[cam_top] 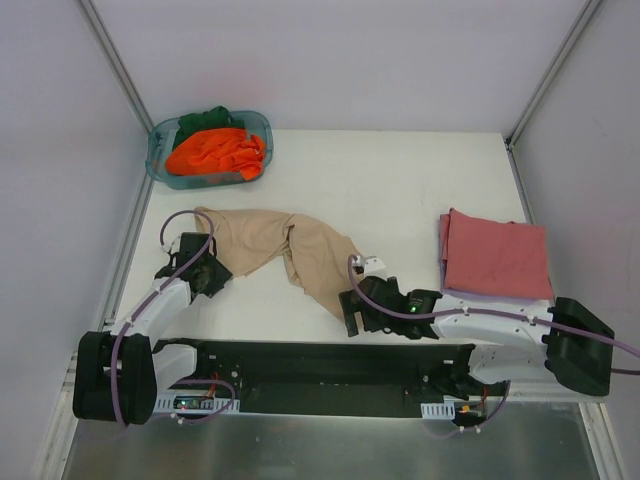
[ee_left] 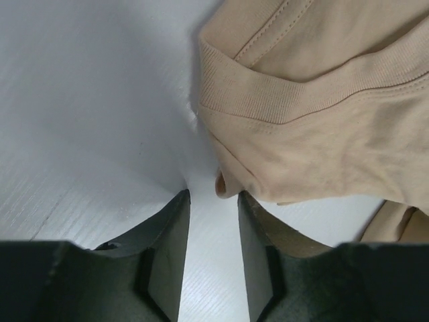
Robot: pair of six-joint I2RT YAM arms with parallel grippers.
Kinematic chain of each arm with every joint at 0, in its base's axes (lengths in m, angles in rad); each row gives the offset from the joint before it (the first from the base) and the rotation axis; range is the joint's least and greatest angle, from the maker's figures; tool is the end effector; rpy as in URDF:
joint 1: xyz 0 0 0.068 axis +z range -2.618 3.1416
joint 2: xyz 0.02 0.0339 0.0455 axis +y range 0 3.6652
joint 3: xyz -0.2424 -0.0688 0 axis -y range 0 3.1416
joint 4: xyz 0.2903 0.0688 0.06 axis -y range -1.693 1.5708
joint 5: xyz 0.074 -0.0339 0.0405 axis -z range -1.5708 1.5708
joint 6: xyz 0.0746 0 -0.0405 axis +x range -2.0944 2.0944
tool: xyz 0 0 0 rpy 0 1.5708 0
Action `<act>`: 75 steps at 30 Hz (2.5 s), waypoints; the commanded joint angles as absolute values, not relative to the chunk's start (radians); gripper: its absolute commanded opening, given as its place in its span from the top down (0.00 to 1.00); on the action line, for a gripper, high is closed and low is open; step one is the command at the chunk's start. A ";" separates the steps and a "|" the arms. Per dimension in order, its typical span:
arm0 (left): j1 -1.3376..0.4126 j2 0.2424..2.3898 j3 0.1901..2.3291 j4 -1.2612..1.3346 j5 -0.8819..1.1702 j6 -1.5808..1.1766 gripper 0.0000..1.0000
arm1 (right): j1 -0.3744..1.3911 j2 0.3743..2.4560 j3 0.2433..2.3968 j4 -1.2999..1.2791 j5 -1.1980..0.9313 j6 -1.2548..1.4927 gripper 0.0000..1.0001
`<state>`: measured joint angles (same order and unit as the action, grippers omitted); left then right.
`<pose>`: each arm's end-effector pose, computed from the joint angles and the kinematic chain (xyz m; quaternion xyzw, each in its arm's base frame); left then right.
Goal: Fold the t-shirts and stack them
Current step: Flatten out the tshirt
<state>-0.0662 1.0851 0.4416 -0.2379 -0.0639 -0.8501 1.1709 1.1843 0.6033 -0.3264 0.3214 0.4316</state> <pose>0.2692 -0.0131 0.0871 -0.3693 0.8652 -0.1224 0.3162 0.1359 0.2611 0.1148 -0.2886 0.8891 0.1256 0.3323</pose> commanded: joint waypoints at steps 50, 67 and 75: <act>-0.071 0.726 0.728 -0.348 -0.087 -0.784 1.00 | 1.164 1.369 0.946 -0.824 0.722 0.565 0.99; -0.069 0.738 1.351 -0.411 -0.235 -0.658 1.00 | 1.006 0.836 1.457 -0.857 0.847 -0.030 0.99; -0.069 0.770 1.051 -0.408 0.315 -0.705 0.36 | 0.993 0.838 1.339 -0.891 0.839 0.050 0.99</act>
